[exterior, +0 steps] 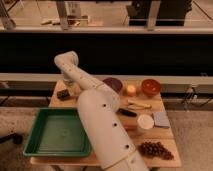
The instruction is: Place eraser in paper cup
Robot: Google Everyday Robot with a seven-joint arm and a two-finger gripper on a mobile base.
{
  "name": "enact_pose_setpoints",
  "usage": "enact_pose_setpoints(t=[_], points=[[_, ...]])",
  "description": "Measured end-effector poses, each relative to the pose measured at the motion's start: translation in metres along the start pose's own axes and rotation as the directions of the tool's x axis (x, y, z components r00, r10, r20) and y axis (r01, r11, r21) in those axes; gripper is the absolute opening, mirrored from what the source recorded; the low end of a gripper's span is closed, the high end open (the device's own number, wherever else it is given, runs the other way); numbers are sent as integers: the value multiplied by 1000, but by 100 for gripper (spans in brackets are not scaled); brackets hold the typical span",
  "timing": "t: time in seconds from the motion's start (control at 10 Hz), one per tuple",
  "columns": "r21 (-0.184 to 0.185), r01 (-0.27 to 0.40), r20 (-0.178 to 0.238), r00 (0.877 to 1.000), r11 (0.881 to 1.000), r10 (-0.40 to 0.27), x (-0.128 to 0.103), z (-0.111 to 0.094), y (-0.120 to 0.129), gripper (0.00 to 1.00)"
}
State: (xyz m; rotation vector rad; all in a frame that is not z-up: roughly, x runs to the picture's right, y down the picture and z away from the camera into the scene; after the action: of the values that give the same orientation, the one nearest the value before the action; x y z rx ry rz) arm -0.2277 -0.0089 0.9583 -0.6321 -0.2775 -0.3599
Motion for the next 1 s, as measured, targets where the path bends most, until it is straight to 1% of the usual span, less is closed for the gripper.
enact_pose_setpoints(t=[0.3, 0.5, 0.6, 0.7, 0.8, 1.0], points=[[52, -59, 0, 998, 997, 59, 26, -47, 16, 36], [71, -79, 0, 997, 994, 79, 31, -64, 30, 36], [85, -92, 1, 996, 992, 92, 36, -80, 41, 36], [97, -103, -7, 995, 990, 104, 45, -91, 50, 36], [111, -120, -12, 992, 987, 122, 56, -107, 67, 36], [135, -151, -16, 988, 979, 154, 74, -125, 92, 36]])
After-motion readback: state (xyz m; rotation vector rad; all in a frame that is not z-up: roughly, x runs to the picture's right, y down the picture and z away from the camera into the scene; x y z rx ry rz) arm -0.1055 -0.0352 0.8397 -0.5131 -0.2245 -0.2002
